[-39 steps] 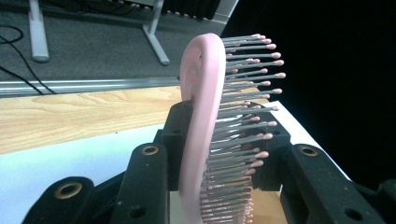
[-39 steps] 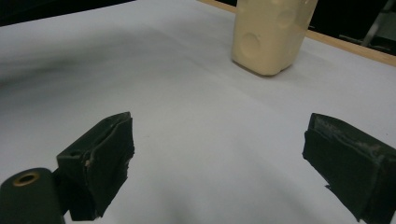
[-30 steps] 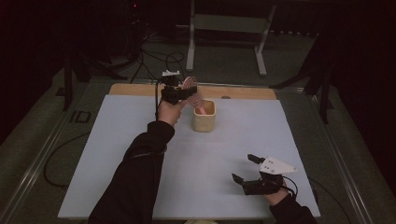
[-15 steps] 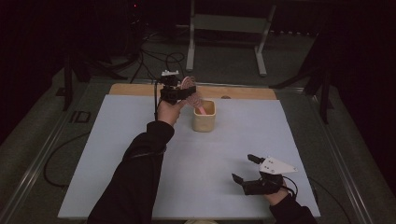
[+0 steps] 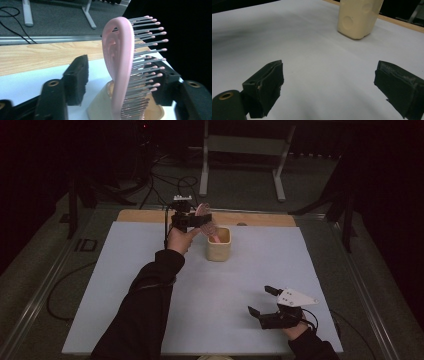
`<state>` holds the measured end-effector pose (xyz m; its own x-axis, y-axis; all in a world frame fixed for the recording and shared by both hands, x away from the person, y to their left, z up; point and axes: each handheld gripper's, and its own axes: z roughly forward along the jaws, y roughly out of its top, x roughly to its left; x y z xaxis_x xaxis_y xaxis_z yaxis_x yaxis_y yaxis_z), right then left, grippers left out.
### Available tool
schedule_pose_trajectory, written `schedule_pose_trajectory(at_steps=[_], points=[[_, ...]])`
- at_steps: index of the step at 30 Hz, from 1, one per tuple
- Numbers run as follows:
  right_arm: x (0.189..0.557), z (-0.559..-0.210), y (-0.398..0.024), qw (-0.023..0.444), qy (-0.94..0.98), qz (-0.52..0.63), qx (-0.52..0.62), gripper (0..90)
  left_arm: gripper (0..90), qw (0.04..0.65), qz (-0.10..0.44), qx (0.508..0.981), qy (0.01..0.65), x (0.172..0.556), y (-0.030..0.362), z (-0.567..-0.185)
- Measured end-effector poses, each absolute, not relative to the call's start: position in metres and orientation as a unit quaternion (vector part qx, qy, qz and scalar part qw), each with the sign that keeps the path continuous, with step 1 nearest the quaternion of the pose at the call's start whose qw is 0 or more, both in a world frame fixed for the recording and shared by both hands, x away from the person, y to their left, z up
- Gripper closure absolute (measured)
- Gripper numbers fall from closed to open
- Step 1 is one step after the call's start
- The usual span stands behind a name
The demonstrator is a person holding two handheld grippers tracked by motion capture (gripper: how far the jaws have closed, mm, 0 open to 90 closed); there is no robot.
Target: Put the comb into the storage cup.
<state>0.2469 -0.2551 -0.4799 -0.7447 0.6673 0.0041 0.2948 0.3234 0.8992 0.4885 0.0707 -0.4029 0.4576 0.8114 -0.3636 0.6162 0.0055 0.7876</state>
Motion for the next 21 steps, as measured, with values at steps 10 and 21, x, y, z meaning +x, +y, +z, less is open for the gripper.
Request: schedule_pose_trajectory(at_steps=[10,21], points=[[0.2471,-0.4803,-0.2541,0.188,0.792,0.495,0.305,8.6,17.1,0.492,0.094,0.726,0.471,0.4835,0.071,-0.3963],[0.247,-0.4798,-0.2546,0.189,0.792,0.495,0.304,8.6,0.1,0.492,0.076,0.741,0.45,0.4824,0.0707,-0.3976]])
